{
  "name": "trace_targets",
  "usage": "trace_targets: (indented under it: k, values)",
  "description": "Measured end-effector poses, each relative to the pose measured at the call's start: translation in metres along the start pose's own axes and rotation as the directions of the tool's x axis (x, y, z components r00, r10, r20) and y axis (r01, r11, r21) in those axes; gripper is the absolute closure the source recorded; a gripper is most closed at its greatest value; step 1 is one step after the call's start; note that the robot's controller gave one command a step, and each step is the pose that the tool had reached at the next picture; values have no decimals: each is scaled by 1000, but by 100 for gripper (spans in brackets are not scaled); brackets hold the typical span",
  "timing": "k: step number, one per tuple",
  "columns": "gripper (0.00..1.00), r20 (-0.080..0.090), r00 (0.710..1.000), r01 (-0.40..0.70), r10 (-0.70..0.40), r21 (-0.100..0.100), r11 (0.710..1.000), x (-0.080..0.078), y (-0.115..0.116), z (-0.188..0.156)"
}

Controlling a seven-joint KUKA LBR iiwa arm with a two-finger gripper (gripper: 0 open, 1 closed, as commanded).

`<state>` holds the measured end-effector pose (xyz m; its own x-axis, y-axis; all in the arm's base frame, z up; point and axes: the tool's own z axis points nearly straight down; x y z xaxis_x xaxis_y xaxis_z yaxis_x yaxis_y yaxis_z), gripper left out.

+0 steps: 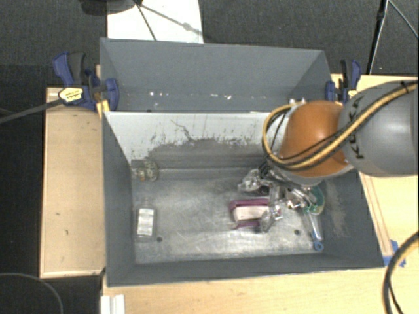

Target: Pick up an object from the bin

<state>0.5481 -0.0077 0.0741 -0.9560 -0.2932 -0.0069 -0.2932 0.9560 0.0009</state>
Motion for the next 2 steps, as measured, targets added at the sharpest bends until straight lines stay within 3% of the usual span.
trace_targets:
  k: [1,2]
  values:
    - [100,9,1000,-1,1,2,1000,-3,0,-2]
    - [100,2,1000,17,-17,3,1000,-1,16,-129]
